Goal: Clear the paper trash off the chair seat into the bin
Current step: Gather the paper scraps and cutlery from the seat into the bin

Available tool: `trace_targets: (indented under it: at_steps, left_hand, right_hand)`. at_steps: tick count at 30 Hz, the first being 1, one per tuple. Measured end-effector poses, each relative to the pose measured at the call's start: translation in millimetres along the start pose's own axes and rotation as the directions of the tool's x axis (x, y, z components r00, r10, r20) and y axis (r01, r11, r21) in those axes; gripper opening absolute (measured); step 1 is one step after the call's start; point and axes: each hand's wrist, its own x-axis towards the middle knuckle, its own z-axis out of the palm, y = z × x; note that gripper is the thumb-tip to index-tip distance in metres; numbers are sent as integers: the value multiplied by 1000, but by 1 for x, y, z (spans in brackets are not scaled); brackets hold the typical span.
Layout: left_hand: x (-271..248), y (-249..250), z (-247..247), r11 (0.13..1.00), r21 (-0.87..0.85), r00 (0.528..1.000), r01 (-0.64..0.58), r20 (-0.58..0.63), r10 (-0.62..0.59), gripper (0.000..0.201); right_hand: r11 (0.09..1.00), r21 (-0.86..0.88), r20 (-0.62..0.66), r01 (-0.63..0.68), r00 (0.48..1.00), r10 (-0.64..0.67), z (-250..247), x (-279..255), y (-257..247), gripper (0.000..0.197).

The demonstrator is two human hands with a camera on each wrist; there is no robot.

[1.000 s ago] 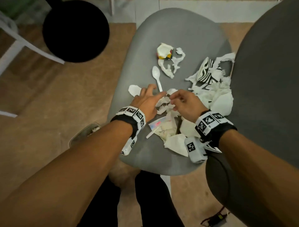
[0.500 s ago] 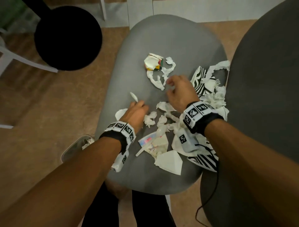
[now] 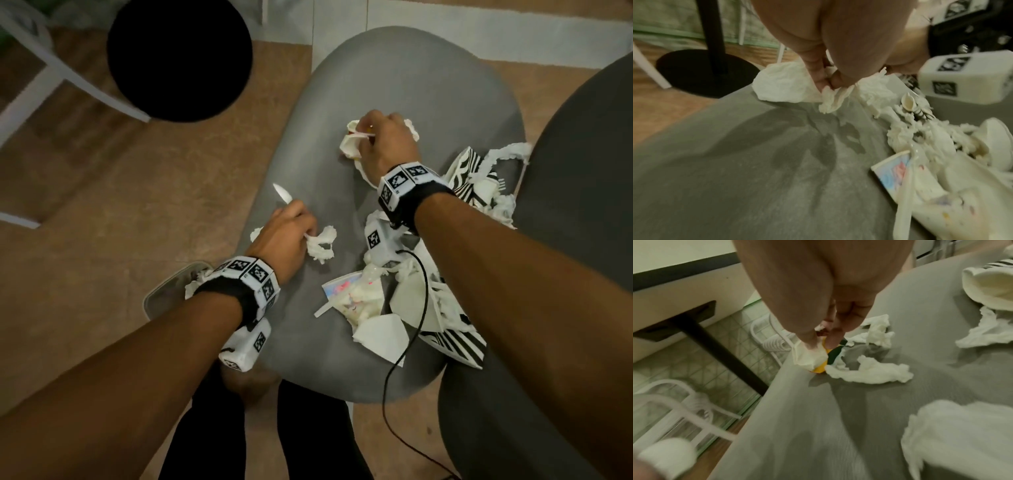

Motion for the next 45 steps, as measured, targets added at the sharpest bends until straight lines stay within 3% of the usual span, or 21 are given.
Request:
trace_targets:
  at_steps: [4,8,13,16,20,25,28,30,32,34,37,38,40,45]
  left_hand:
    - [-14,-9,-9,993,-100,987,70,-138,-84,24]
    - [-46,-26,-26,986,-142,976,87,-186,-113,24]
    - [-115,-80,-45,961,-195,944,198,-225,-240,26]
    - [-172,-130,-45,924,-214,911,317,-201,-359,31]
    - [-243,-199,-28,891,-163,891,423,-102,-441,29]
    - [-278,-242,0,863,-165,868,477,-65,-492,28]
    - [-273,-247,11,849,-204,865,488,-16,-501,32]
    - [-266,-244,15,818,-237,851,524,152,-502,51]
    - [-261,-239,13,798,-220,816,561,313,-487,67]
    - [-255,-230,3,813,-183,808,553,358,-468,68]
    - [-243,-210,-21,850,-77,820,521,323,-473,57]
    - [-238,-203,-31,839,-61,809,540,314,-498,54]
    - [-222,-187,-48,833,-51,808,551,282,-518,47]
    - [-158,-133,-62,892,-99,894,440,134,-427,30]
  right_hand:
    - [994,38,-1,106,994,-106,15,-37,-21,22]
    - [947,303,-19,106,994,-105,46,-87,-65,14]
    - [894,445,129,49,985,-119,116,-153,-137,12]
    - [911,413,251,-4,962,-110,173,-189,-171,14]
    - [970,231,407,-75,913,-26,253,-228,-186,22]
    - [989,-18,598,-149,791,130,314,-247,-164,71]
    - [989,-5,569,-150,813,126,315,-251,-154,67]
    - [980,29,598,-198,789,141,311,-251,-153,69]
    - [932,129,648,-338,740,179,305,-246,-151,85]
    - [884,247,659,-397,738,147,293,-240,-152,76]
    - [876,358,596,-324,801,53,253,-231,-168,31]
    - [866,398,579,-303,815,19,239,-227,-169,24]
    - [827,480,536,-291,844,-15,212,-221,-165,24]
    - [806,554,365,-209,931,-10,133,-209,-120,21]
